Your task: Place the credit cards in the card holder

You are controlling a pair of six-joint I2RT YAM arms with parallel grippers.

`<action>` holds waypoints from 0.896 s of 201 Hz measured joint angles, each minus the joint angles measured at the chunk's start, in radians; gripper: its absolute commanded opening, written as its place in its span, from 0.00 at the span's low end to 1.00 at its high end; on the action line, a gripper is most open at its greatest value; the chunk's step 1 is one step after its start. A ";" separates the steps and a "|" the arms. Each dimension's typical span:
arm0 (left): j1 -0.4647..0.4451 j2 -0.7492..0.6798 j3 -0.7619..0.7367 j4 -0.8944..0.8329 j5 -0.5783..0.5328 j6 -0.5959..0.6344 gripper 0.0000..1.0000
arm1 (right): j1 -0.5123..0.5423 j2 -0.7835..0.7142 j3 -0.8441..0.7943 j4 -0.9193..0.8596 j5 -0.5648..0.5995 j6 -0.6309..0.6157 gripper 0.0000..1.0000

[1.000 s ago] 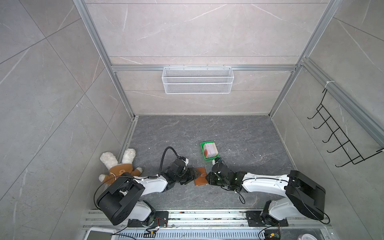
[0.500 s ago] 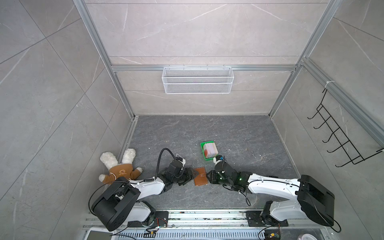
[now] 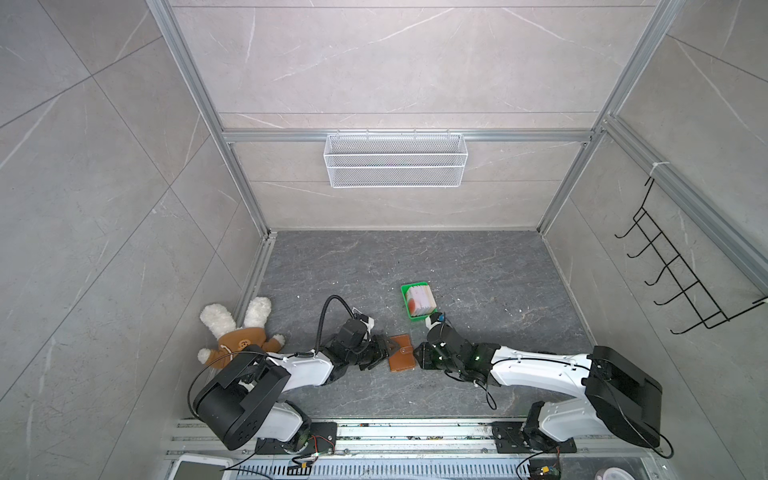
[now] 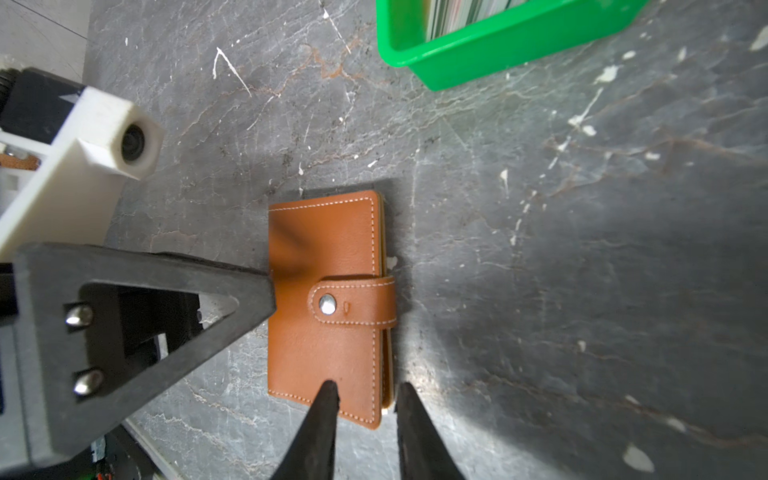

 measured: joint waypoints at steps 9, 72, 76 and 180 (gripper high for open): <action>0.001 0.012 0.006 0.008 0.011 -0.002 0.59 | 0.000 0.002 0.000 0.000 0.000 0.000 0.28; 0.005 0.029 0.011 0.023 0.030 -0.009 0.57 | 0.000 0.024 0.000 0.008 0.000 0.001 0.28; 0.005 0.031 0.011 0.023 0.032 -0.009 0.56 | 0.000 0.024 0.000 0.008 0.000 0.001 0.28; 0.005 0.121 0.011 0.159 0.072 -0.028 0.49 | 0.000 0.033 -0.002 0.007 0.000 0.009 0.28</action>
